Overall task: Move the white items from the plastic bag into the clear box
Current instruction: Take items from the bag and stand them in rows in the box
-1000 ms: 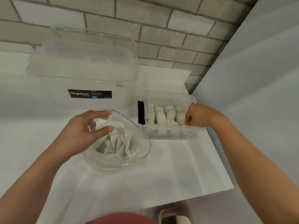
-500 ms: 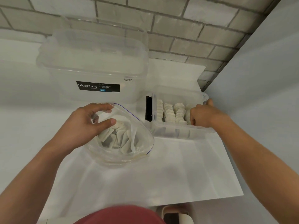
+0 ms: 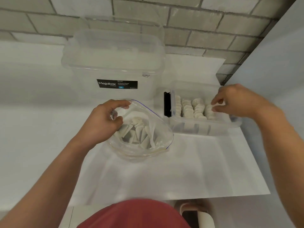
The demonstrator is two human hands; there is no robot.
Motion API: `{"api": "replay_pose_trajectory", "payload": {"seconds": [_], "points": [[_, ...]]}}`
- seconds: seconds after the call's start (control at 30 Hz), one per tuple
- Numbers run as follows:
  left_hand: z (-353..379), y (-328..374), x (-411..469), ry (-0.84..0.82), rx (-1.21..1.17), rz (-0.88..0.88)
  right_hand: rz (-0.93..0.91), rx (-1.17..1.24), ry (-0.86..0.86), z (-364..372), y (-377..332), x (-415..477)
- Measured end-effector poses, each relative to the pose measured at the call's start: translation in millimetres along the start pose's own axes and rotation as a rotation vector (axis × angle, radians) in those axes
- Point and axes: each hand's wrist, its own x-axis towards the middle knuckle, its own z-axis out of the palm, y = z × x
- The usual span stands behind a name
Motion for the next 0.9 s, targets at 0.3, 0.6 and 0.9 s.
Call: {"api": "replay_pose_trajectory", "payload": {"seconds": [0.3,0.6,0.9], "points": [[-8.0,-13.9,-8.1,-0.068,0.193,0.198,-0.353,0.753,0.169,8.9,-204.1,-40.4],[-4.5,-42.6,-33.1,-0.288,0.584,0.123,-0.126,0.112,-0.018,76.0,-248.3,-12.4],[-17.1,-59.0,-31.4,-0.298,0.318,0.142,-0.017,0.464,-0.072,76.7,-296.8,-1.4]]}}
